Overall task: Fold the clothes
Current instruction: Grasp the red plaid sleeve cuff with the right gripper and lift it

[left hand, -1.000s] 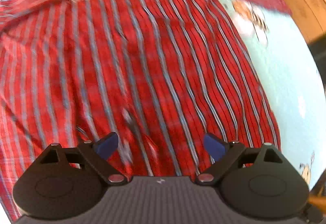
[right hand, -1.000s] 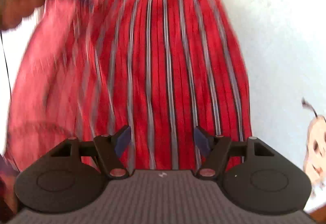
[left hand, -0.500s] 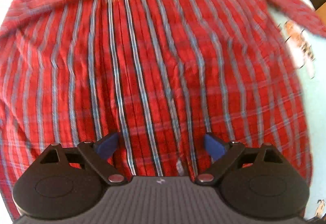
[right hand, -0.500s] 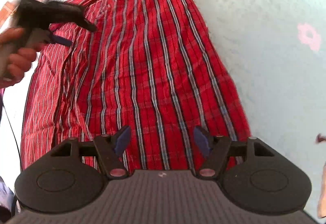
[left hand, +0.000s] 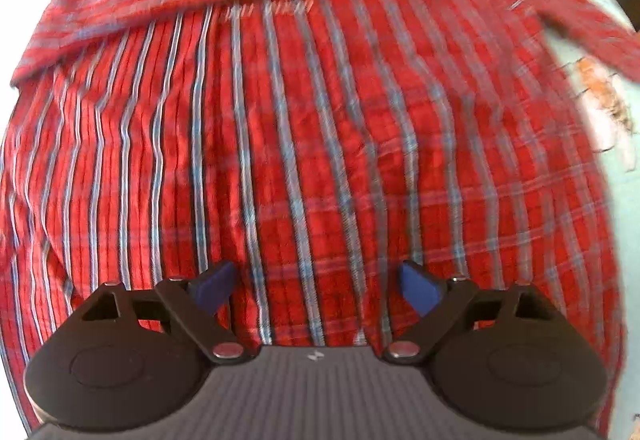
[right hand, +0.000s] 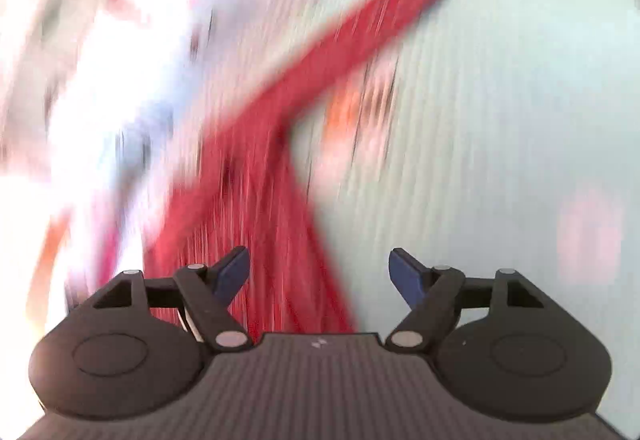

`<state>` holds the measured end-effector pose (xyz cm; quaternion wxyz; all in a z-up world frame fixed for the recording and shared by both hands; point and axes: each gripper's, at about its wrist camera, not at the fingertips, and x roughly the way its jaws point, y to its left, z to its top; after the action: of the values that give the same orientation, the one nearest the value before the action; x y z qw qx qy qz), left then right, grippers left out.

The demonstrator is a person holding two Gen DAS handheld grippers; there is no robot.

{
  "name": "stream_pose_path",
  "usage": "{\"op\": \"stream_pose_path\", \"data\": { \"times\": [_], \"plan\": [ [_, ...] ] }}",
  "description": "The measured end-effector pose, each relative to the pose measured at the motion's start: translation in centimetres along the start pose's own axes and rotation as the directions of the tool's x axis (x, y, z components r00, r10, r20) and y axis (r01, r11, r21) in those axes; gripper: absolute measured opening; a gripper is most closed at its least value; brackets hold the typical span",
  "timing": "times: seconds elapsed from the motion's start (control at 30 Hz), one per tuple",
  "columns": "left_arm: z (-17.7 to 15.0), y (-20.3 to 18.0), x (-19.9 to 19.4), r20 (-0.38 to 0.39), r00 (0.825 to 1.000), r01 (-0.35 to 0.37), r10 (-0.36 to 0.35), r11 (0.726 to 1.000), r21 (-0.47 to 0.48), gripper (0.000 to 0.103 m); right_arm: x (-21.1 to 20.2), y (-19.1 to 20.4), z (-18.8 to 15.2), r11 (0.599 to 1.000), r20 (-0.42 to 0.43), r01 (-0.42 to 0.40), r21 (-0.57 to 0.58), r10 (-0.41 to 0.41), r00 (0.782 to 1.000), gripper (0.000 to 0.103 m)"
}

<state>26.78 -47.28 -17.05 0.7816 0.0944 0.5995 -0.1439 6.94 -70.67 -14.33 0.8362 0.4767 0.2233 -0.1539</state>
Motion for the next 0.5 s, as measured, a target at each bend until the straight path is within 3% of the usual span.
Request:
{"op": "stream_pose_path", "data": {
  "times": [0.07, 0.23, 0.37, 0.5],
  "plan": [
    [-0.1, -0.1, 0.0, 0.013, 1.000, 0.003, -0.003, 1.000, -0.016, 0.097, 1.9, -2.1, 5.7, 0.998, 0.142, -0.007, 0.059, -0.001, 0.990, 0.078],
    [-0.2, -0.8, 0.6, 0.012, 1.000, -0.017, 0.017, 1.000, -0.024, 0.103, 8.3, -8.5, 14.2, 0.944, 0.327, -0.026, 0.330, -0.089, 0.941, 0.078],
    [0.0, -0.9, 0.9, 0.012, 1.000, -0.027, 0.027, 0.999, -0.039, 0.103, 9.5, -12.8, 17.1, 0.887, 0.382, -0.049, 0.458, -0.147, 0.912, 0.078],
    [0.3, -1.7, 1.3, 0.018, 0.999, -0.028, 0.029, 0.999, -0.045, 0.103, 11.5, -13.3, 18.9, 0.905, 0.401, -0.069, 0.421, -0.117, 0.908, 0.078]
  ]
}}
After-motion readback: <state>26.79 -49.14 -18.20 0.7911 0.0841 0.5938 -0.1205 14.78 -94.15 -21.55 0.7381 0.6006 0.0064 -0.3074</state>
